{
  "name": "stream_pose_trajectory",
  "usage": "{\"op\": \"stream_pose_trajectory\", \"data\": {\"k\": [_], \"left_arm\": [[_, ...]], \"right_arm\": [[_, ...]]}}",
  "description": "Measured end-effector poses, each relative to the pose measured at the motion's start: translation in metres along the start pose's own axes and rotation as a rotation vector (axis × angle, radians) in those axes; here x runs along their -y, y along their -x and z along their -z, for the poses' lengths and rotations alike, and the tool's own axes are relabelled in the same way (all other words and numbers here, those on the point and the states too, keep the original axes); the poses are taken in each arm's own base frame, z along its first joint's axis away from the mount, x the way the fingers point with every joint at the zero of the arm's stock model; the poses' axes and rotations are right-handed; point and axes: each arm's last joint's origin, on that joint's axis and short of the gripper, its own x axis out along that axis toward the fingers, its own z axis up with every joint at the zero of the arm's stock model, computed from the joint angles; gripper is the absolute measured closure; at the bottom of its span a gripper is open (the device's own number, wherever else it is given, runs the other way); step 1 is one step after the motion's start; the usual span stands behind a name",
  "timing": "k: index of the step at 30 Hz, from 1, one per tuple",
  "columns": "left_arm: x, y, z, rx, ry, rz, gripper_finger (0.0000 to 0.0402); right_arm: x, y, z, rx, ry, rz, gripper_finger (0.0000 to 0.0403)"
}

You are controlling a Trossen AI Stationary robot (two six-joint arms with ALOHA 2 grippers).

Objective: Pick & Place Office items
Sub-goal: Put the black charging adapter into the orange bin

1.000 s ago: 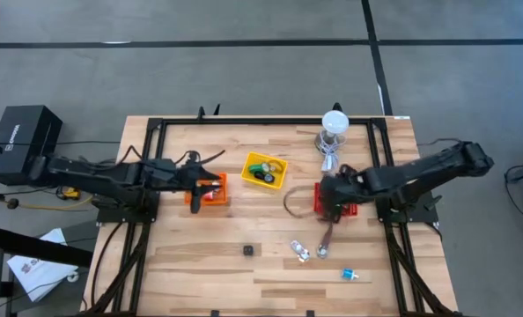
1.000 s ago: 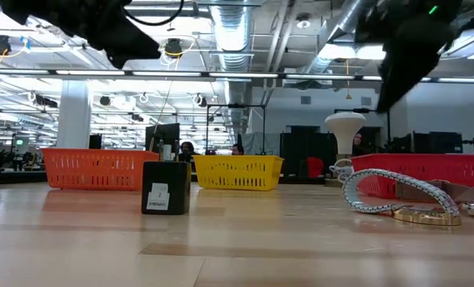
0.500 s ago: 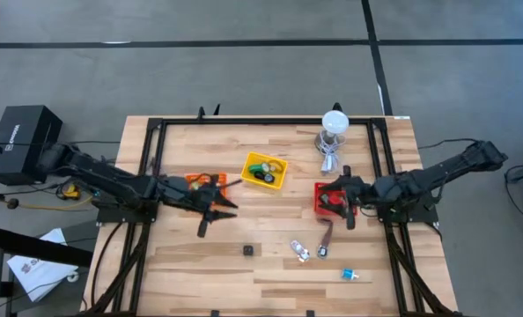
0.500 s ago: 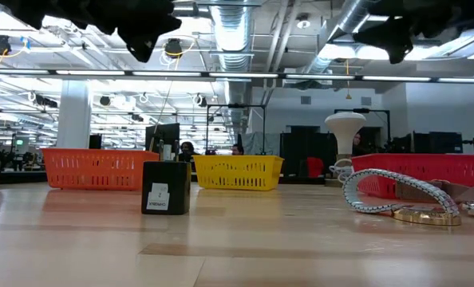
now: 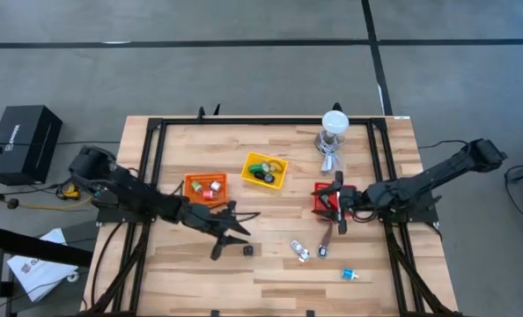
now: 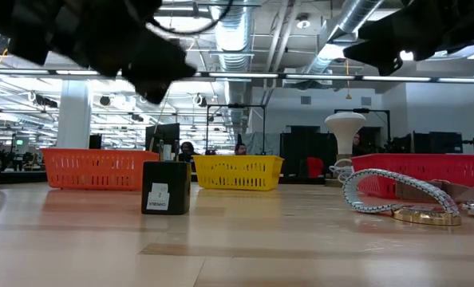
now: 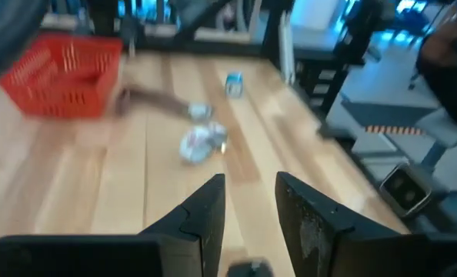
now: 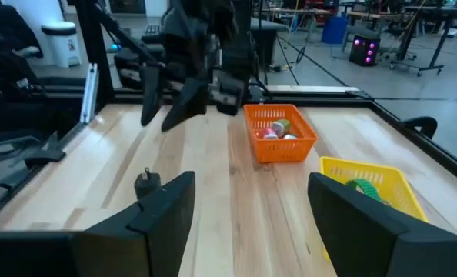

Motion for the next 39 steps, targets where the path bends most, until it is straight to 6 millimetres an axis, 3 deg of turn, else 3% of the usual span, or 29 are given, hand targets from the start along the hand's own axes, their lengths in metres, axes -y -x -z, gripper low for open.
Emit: {"op": "stream_pose_trajectory", "data": {"k": [8,16,24,39], "left_arm": [[0.011,-0.014,0.029,-0.079,-0.012,0.033,0.0280],[0.020,-0.019,0.044,-0.093,-0.035,-0.020,0.0198],[0.023,-0.038,0.058,-0.114,-0.056,-0.109,0.0130],[0.023,-0.049,0.076,-0.168,-0.022,-0.127,0.0121]], "right_arm": [[0.005,-0.007,0.006,-0.037,0.013,0.036,0.0159],[0.005,-0.007,0.005,-0.035,-0.004,0.039,0.0159],[0.005,-0.007,0.005,-0.037,-0.004,0.039,0.0159],[0.005,-0.007,0.005,-0.036,-0.005,0.039,0.0159]]}}
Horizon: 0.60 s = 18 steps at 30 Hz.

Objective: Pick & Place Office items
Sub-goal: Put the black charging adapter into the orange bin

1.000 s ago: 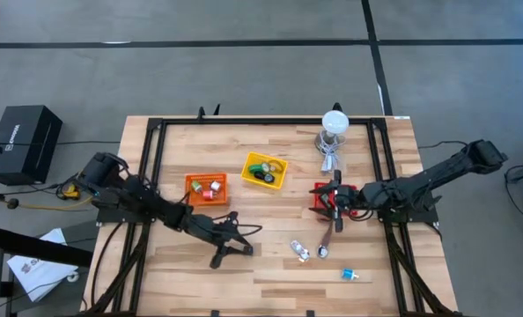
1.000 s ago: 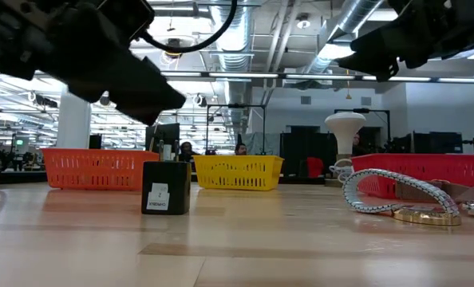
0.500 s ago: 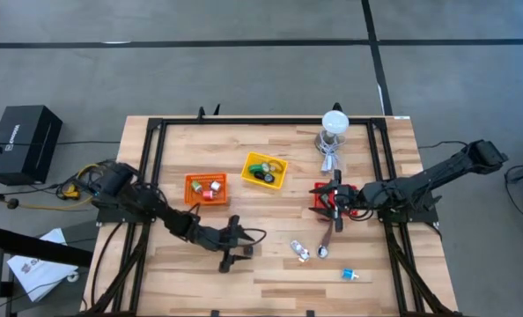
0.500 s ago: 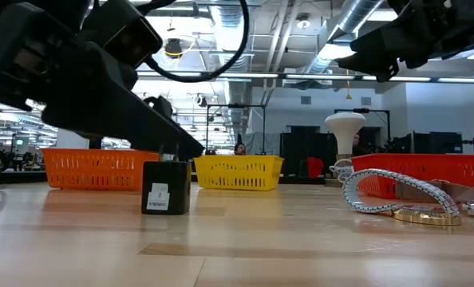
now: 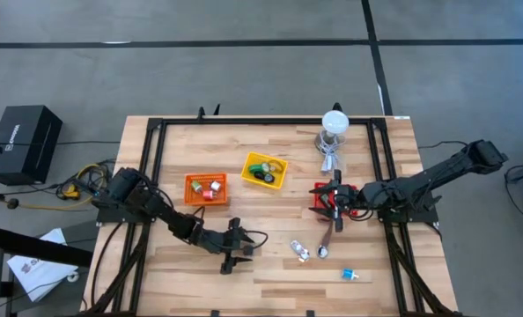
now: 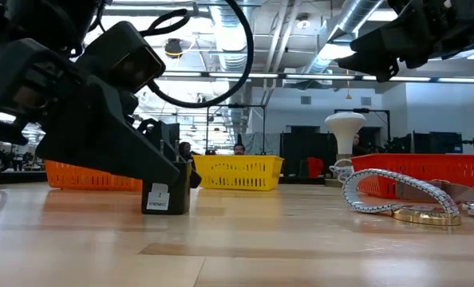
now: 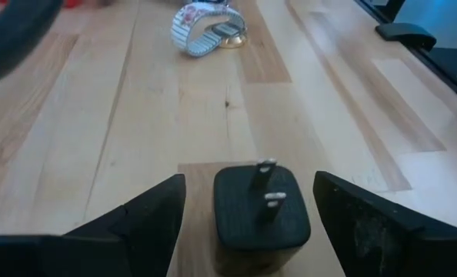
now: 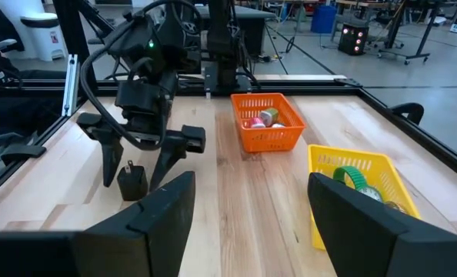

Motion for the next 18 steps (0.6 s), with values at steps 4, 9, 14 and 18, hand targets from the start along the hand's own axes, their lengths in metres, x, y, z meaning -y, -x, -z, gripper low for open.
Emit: {"op": "stream_pose_trajectory", "data": {"k": [4,9,14,18], "left_arm": [[0.0000,0.0002,-0.0004,0.001,-0.002,0.001,0.0124],[0.0001,0.0003,-0.0006,0.001,-0.002,0.001,0.0160],[-0.0001,0.0003,-0.0005,0.000,-0.004,0.000,0.0211],[-0.0014,0.0000,-0.0010,0.001,-0.006,-0.003,0.0245]], "right_arm": [[0.0000,0.0000,0.0000,0.000,0.000,0.000,0.0159],[0.0000,0.0000,0.0000,0.000,0.000,0.000,0.0159],[-0.0002,0.0001,0.0000,0.000,-0.016,-0.002,0.0159],[-0.0002,0.0001,0.0001,-0.001,-0.044,-0.002,0.0159]]}}
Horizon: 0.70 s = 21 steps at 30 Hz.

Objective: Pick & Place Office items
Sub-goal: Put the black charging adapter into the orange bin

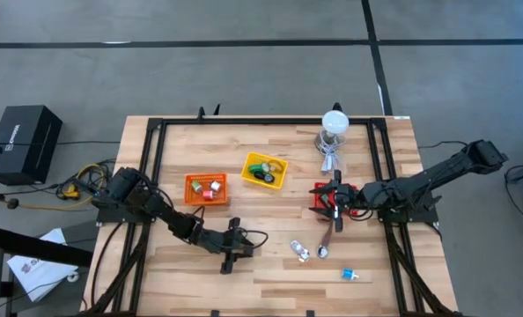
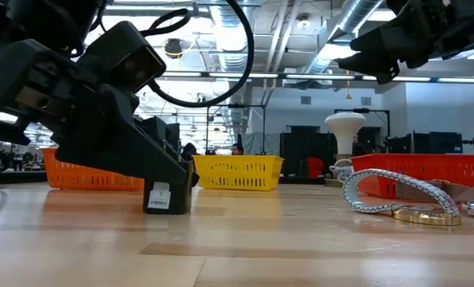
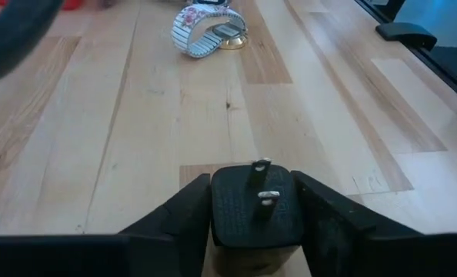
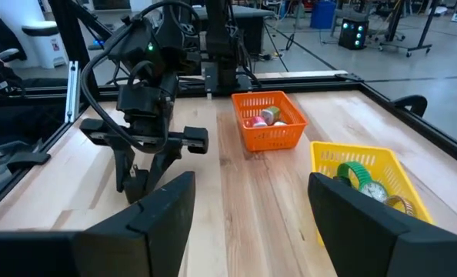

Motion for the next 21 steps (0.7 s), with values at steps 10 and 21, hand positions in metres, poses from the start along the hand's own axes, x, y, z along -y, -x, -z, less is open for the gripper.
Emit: {"op": "stream_pose_trajectory", "data": {"k": [10,21], "left_arm": [[-0.017,0.006,-0.015,-0.013,0.020,-0.051,0.0233],[-0.058,0.086,-0.076,0.053,0.050,-0.327,0.0245]], "right_arm": [[0.000,0.000,0.000,-0.003,0.000,0.000,0.0159],[0.000,0.000,0.000,-0.006,0.001,0.001,0.0159]]}}
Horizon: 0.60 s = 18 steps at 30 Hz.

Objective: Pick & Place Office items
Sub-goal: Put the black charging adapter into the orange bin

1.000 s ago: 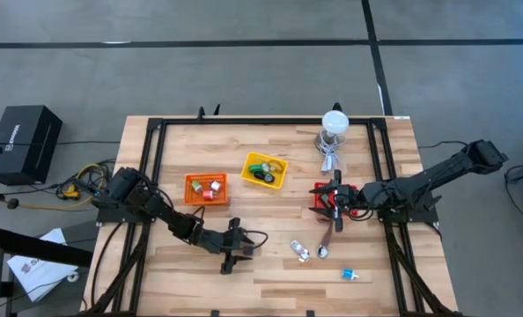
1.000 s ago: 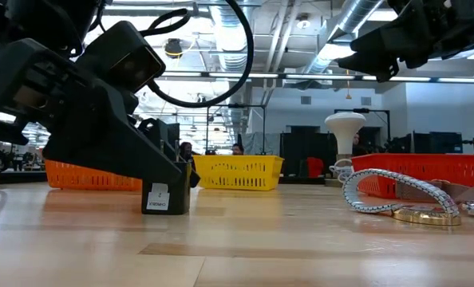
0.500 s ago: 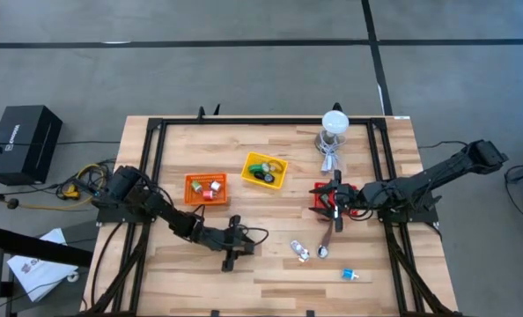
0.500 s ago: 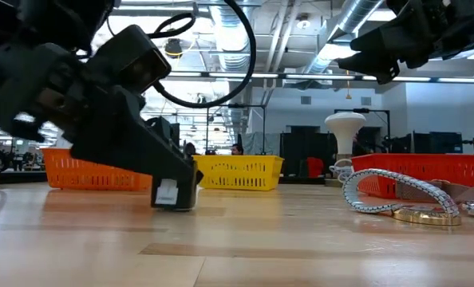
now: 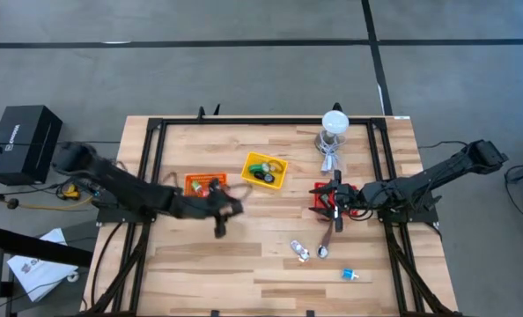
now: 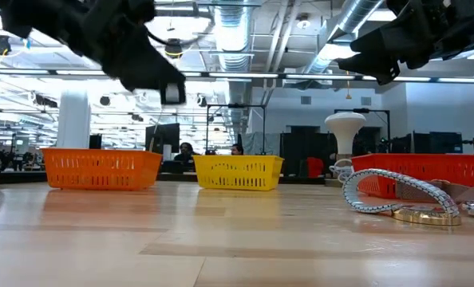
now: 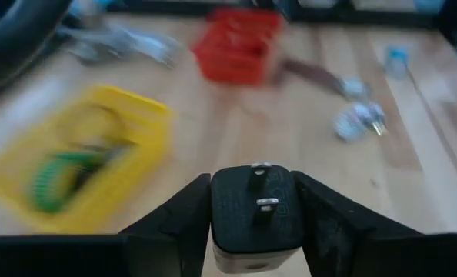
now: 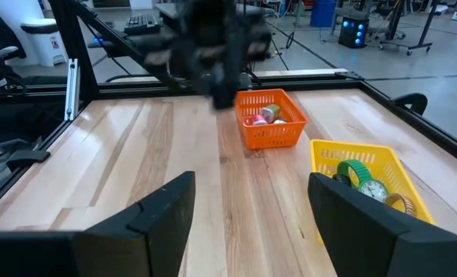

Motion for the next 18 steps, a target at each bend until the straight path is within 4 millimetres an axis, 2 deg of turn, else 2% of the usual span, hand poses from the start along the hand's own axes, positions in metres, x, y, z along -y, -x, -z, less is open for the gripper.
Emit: {"op": "stream_pose_trajectory", "data": {"k": [4,8,12,18], "left_arm": [[-0.025,0.030,-0.003,0.082,0.053,-0.058,0.0231],[-0.046,0.047,0.019,0.105,0.115,-0.087,0.0246],[-0.064,0.053,0.050,0.082,0.179,-0.155,0.0253],[-0.079,0.056,0.081,0.056,0.238,-0.265,0.0220]], "right_arm": [[0.000,0.000,0.000,0.000,0.000,0.000,0.0159],[0.000,0.000,0.000,0.000,0.000,0.000,0.0159],[0.000,0.000,0.000,0.000,0.000,0.000,0.0159],[0.000,0.000,0.000,0.000,0.000,0.001,0.0159]]}}
